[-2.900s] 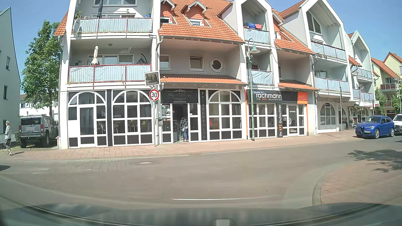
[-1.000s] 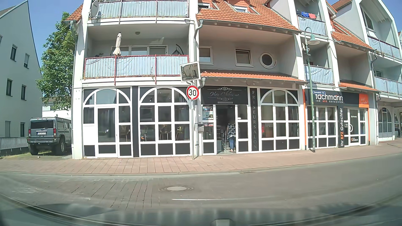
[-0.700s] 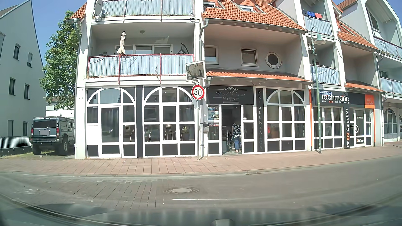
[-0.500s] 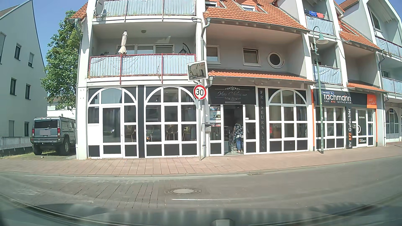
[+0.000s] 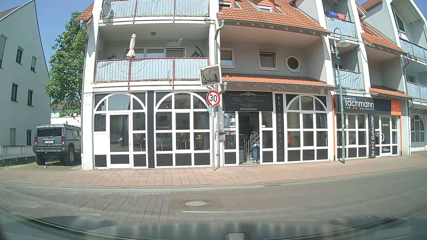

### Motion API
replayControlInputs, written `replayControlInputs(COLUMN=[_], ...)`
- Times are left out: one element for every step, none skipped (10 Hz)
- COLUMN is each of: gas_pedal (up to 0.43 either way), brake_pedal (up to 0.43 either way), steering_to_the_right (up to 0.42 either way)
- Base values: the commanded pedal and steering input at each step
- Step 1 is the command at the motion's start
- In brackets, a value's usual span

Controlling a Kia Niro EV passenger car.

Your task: Follow the waypoints while adhering to traffic rules and regulations

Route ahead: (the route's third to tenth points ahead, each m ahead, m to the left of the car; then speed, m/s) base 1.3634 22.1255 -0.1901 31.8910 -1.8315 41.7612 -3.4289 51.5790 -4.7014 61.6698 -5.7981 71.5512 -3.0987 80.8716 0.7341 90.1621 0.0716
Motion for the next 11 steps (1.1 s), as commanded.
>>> replayControlInputs(gas_pedal=[0.000,0.098,0.228,0.287,0.287,0.287,0.287,0.319,0.331,0.331,0.331], brake_pedal=[0.000,0.000,0.000,0.000,0.000,0.000,0.000,0.000,0.000,0.000,0.000], steering_to_the_right=[-0.569,-0.598,-0.630,-0.664,-0.696,-0.719,-0.740,-0.759,-0.770,-0.775,-0.777])
